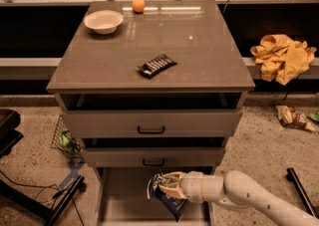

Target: Pick blue chip bag from bottom drawer and place on counter

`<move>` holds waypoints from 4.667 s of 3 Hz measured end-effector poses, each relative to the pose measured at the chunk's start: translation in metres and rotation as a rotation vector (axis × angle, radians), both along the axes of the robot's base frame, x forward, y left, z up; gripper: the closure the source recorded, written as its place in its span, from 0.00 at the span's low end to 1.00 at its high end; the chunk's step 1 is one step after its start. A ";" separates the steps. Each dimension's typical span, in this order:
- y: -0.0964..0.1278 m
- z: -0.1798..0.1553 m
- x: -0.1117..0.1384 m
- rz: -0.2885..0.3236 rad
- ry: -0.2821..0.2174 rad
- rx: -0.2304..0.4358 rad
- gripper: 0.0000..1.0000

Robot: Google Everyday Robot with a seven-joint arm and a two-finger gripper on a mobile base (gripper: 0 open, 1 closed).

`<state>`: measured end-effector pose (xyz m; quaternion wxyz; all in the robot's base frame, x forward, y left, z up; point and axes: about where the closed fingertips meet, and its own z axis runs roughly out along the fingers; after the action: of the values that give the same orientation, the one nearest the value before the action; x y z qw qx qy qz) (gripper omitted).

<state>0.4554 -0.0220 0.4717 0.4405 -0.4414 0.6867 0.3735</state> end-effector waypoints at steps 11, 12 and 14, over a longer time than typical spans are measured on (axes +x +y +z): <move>-0.169 0.549 0.214 -0.564 -0.210 -0.017 1.00; -0.145 0.555 0.270 -0.520 -0.200 -0.009 1.00; -0.112 0.596 0.285 -0.482 -0.257 0.040 1.00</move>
Offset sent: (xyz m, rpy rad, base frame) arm 0.0114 -0.0196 0.0871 -0.0571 -0.0436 -0.0663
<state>0.7408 -0.1341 1.0676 0.6090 -0.3001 0.7029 0.2121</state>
